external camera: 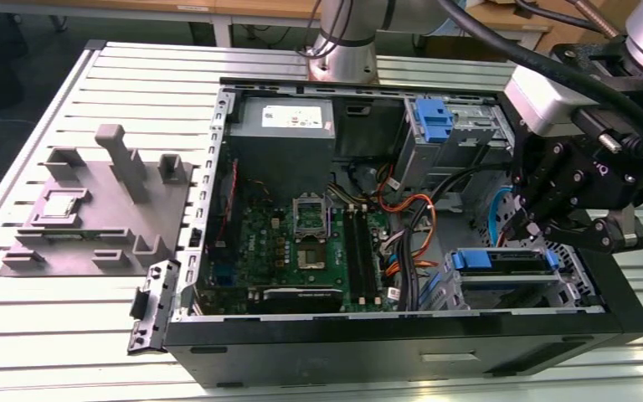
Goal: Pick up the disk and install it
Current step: 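Insert the first disk wire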
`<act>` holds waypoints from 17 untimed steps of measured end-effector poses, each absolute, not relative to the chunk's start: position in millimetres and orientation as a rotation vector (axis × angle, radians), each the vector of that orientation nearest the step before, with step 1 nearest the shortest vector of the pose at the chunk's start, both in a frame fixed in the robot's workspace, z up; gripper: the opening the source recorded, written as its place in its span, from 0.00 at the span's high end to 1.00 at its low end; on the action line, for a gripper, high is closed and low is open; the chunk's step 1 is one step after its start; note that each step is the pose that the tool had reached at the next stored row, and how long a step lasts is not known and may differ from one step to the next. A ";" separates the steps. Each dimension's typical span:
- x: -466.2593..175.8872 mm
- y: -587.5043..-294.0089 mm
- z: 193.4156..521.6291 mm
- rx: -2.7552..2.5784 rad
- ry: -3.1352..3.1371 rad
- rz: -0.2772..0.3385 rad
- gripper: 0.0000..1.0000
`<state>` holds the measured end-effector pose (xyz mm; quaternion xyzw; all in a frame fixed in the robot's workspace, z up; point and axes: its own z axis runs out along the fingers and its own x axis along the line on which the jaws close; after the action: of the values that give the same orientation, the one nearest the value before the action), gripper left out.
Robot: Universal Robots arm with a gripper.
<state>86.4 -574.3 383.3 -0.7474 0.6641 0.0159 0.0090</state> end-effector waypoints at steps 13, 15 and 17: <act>86.7 -574.3 382.4 -2.430 1.965 0.051 0.90; 88.6 -574.3 382.2 -2.434 1.959 0.051 0.90; 91.3 -574.0 382.1 -2.435 1.958 0.051 0.90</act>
<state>91.3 -574.0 382.1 -0.7792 0.6265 0.0163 0.0082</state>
